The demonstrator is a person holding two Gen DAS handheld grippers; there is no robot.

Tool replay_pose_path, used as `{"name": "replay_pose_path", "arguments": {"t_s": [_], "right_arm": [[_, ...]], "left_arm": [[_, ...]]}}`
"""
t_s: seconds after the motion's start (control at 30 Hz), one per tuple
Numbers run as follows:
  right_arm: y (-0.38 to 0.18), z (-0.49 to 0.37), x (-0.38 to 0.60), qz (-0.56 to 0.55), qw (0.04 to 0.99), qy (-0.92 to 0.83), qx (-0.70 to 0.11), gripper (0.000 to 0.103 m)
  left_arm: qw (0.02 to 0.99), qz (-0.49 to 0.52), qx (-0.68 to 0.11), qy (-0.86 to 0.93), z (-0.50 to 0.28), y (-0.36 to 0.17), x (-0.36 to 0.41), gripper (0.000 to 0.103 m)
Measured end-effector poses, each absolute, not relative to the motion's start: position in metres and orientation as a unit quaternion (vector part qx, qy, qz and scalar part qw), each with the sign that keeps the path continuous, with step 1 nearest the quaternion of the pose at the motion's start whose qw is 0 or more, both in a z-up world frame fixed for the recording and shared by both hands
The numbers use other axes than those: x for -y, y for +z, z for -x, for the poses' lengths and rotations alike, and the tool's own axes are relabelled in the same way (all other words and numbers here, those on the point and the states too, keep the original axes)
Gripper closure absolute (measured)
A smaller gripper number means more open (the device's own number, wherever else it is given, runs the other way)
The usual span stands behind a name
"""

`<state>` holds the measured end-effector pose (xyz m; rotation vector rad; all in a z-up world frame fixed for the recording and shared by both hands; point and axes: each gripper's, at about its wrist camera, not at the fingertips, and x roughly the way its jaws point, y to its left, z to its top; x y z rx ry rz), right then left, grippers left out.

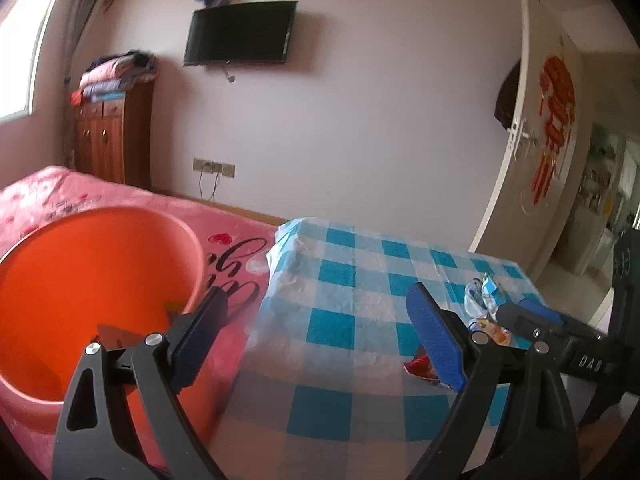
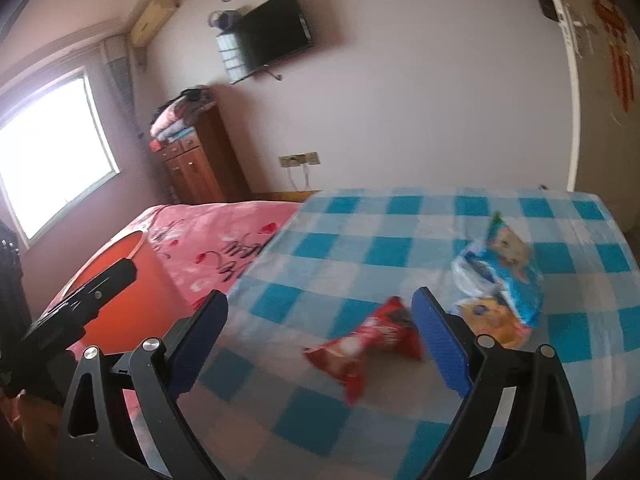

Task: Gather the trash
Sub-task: 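Move both tools back toward the red snack bag on the table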

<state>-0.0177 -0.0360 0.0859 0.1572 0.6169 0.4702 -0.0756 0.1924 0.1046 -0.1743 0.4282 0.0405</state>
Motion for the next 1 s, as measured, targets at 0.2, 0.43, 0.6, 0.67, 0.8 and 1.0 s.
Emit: {"name": "replay_pose_path", "arguments": {"t_s": [0.2,0.43,0.6,0.67,0.8,1.0], "right_arm": [[0.071,0.004,0.065,-0.084,0.923,0.201,-0.318,0.011],[0.054,-0.003,0.087,-0.085,0.920,0.183,-0.337,0.011],[0.042,-0.009,0.100,-0.083,0.916,0.172,-0.352,0.011],[0.038,-0.011,0.106,-0.081,0.916,0.165,-0.357,0.011],[0.032,-0.014,0.119,-0.083,0.914,0.154,-0.367,0.011],[0.022,-0.021,0.140,-0.092,0.908,0.140,-0.384,0.011]], "left_arm": [[0.973,0.064,-0.222,0.000,0.061,0.099,-0.171,0.012],[0.971,0.052,-0.235,-0.014,0.048,0.090,-0.158,0.012],[0.966,0.045,-0.251,-0.031,0.035,0.078,-0.144,0.012],[0.965,0.042,-0.256,-0.036,0.030,0.074,-0.139,0.012],[0.963,0.044,-0.263,-0.047,0.021,0.069,-0.132,0.012],[0.957,0.042,-0.279,-0.070,0.011,0.059,-0.117,0.012]]}}
